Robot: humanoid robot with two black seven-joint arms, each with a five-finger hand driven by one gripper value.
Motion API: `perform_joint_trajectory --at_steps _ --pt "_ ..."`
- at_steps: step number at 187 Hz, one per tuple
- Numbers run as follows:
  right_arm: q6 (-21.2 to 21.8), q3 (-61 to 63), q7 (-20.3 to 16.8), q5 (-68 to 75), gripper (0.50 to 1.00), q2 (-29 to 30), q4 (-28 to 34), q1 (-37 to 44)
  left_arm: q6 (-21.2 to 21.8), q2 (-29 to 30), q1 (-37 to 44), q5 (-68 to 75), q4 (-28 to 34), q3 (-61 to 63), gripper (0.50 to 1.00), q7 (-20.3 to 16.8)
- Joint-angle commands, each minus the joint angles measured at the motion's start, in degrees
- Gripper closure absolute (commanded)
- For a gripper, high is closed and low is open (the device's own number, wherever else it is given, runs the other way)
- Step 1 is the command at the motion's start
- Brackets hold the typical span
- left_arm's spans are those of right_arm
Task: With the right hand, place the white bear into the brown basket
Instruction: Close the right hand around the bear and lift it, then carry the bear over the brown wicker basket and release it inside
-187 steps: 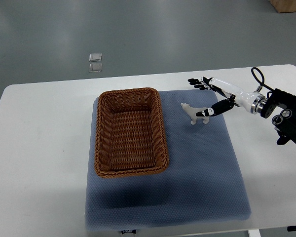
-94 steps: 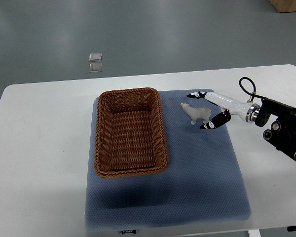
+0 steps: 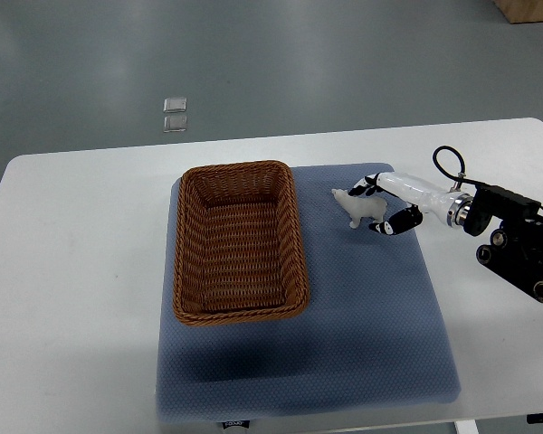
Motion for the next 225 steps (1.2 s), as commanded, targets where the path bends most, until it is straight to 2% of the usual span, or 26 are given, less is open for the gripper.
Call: perform_joint_trajectory --at_steps 1,16,27,95,161,189,225 --pt "-0.3 -0.7 -0.2 -0.1 0.844 0.1 0.0 0.1 0.0 0.0 0.0 0.0 0.0 0.0 0.500 0.0" --pt "-0.7 -1.3 -0.5 -0.1 0.908 0.1 0.0 0.2 0.0 0.0 0.0 0.0 0.0 0.0 0.500 0.0" --pt "-1.2 -1.8 -1.1 -0.1 1.000 0.1 0.0 0.3 0.0 0.0 0.0 0.0 0.0 0.0 0.500 0.0" --pt "-1.9 -1.8 -0.5 0.0 1.000 -0.2 1.0 2.4 0.0 0.0 0.0 0.0 0.0 0.0 0.500 0.0" --pt "-0.4 -7.2 -0.2 -0.2 1.000 -0.1 7.6 12.8 0.0 0.0 0.0 0.0 0.0 0.0 0.500 0.0" --pt "-0.1 -12.5 0.7 -0.2 1.000 1.3 9.3 17.4 0.0 0.0 0.0 0.0 0.0 0.0 0.500 0.0" --pt "0.6 -18.2 1.1 -0.5 1.000 5.9 9.5 21.5 0.0 0.0 0.0 0.0 0.0 0.1 0.500 0.0"
